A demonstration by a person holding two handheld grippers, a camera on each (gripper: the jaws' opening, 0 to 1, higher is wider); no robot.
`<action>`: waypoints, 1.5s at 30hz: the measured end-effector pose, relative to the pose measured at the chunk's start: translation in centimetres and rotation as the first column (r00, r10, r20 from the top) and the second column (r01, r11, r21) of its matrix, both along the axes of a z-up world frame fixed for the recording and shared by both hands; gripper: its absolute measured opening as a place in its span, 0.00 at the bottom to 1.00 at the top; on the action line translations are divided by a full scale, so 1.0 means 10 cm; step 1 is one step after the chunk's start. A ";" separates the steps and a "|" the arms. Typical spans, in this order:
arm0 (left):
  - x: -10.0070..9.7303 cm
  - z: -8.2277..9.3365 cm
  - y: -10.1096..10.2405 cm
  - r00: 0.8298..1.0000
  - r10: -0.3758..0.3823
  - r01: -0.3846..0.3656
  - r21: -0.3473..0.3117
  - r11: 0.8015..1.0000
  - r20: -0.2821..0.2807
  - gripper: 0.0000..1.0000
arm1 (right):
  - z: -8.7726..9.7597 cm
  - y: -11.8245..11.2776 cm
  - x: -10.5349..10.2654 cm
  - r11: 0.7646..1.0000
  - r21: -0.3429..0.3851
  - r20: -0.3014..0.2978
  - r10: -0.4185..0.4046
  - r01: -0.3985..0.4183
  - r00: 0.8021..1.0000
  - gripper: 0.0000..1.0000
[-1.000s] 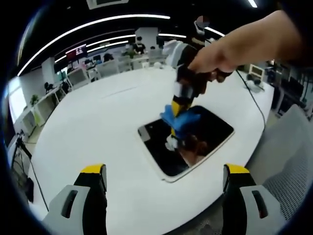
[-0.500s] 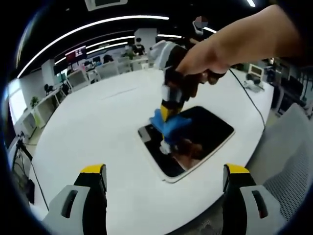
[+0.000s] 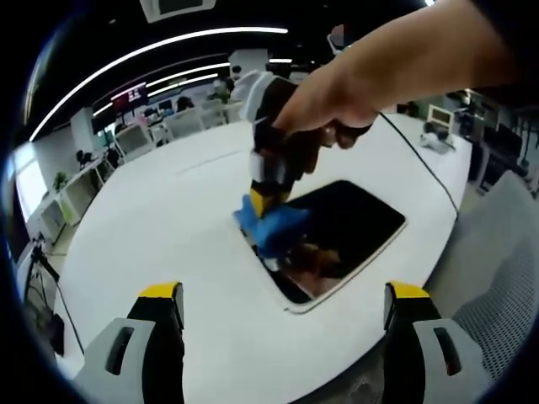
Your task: Wipe the mirror surface with the cleaning cloth until all visible marks leave the cleaned area.
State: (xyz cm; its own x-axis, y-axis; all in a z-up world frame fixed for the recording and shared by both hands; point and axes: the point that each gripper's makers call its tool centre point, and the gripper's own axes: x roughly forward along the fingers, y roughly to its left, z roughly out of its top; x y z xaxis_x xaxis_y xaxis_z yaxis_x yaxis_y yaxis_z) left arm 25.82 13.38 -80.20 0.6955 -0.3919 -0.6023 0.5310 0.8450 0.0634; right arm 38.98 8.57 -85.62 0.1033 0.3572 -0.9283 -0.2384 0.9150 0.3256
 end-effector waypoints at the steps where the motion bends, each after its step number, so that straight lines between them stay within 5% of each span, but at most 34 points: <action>1: 0.00 0.00 0.00 1.000 0.000 0.000 0.000 1.000 0.001 1.00 | 0.00 0.02 0.00 1.000 -0.003 0.002 0.004 -0.004 1.000 0.02; 26: 0.00 0.00 0.02 1.000 0.001 -0.001 0.008 1.000 0.000 1.00 | 0.01 0.06 -0.20 0.993 -0.033 0.031 0.115 -0.114 0.993 0.02; 45: 0.00 -0.01 0.01 1.000 -0.003 0.003 0.013 1.000 0.002 1.00 | -0.04 0.09 -0.45 0.993 0.019 -0.021 0.114 -0.114 0.993 0.02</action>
